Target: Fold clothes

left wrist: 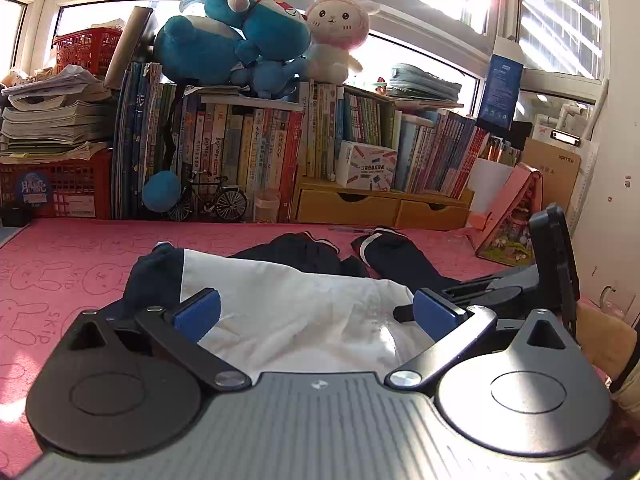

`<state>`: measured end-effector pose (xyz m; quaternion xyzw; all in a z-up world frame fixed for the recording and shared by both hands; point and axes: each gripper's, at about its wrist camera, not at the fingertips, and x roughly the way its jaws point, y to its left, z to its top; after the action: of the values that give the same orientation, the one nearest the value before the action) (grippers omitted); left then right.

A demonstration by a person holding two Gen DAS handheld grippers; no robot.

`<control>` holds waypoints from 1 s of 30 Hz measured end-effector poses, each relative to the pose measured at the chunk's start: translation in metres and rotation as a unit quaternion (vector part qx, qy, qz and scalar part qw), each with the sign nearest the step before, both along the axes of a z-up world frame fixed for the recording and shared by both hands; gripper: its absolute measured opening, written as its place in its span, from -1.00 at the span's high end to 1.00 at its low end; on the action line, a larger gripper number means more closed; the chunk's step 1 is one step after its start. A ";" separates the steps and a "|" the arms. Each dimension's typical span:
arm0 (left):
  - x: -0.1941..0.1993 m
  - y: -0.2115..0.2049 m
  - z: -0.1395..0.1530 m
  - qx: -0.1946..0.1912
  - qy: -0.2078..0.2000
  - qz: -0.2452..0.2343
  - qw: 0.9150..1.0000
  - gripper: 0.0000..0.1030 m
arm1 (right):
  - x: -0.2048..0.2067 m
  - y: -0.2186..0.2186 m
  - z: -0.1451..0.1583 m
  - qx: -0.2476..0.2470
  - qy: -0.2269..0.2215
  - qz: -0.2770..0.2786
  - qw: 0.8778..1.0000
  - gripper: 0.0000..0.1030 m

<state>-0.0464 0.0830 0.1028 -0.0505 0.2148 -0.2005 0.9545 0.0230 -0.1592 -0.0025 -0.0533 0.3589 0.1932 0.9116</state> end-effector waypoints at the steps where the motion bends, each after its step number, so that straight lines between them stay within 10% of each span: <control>1: 0.011 -0.005 0.002 0.000 0.002 0.000 1.000 -1.00 | -0.010 0.004 -0.006 -0.018 -0.006 0.013 1.000 0.81; 8: 0.088 -0.068 -0.011 0.082 0.029 0.015 0.996 -1.00 | -0.078 0.027 -0.027 -0.100 -0.030 0.107 0.989 0.82; 14: 0.072 -0.096 -0.075 0.207 0.081 -0.018 0.975 -0.98 | -0.114 0.009 -0.015 -0.100 -0.027 0.182 0.978 0.59; 20: 0.037 -0.063 -0.093 0.152 0.106 -0.028 0.982 -0.99 | -0.084 -0.027 0.034 -0.018 -0.077 0.120 0.990 -0.70; 30: 0.013 -0.026 -0.042 0.114 0.029 0.011 0.993 -1.00 | 0.074 0.008 -0.007 -0.082 -0.019 -0.065 0.994 -0.74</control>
<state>-0.0336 0.0569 0.0612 0.0502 0.2631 -0.1627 0.9496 0.0973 -0.1510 -0.0099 -0.1082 0.3592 0.1019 0.9214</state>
